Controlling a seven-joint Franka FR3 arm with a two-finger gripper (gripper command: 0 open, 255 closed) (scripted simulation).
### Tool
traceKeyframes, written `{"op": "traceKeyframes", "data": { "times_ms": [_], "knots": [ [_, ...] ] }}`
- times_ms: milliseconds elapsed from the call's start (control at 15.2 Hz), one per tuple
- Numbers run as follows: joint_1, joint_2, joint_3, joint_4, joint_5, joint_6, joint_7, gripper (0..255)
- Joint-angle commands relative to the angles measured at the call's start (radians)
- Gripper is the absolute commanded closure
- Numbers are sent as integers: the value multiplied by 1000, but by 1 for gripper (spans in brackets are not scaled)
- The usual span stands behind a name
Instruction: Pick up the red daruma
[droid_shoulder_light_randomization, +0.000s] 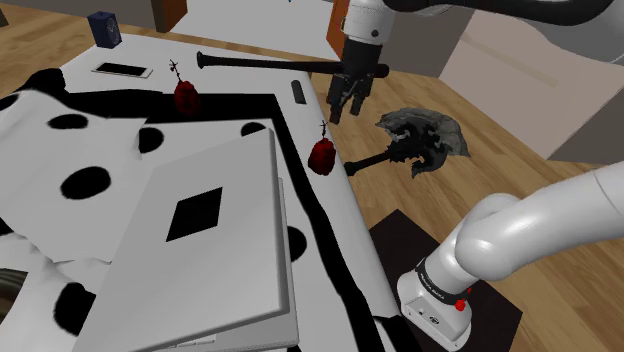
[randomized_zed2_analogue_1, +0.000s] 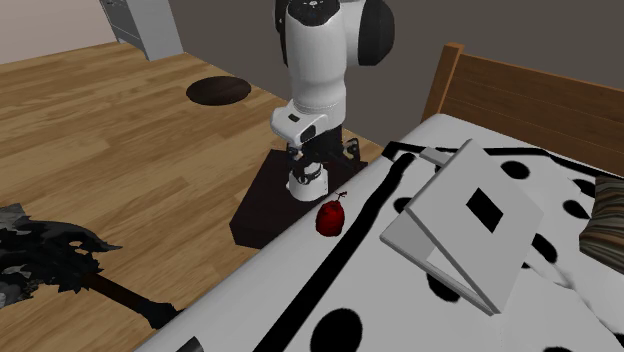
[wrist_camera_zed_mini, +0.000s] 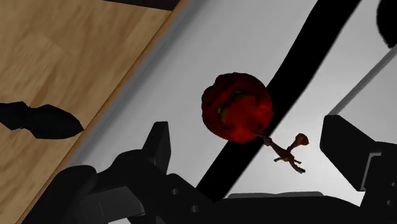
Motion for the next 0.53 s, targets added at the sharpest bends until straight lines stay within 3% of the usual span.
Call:
{"op": "traceKeyframes", "data": {
  "times_ms": [0, 132, 462],
  "knots": [
    [12, 78, 25, 76, 18, -25, 34, 0],
    [22, 130, 43, 128, 30, -43, 60, 0],
    [23, 122, 45, 54, 33, 24, 51, 0]
  ]
}}
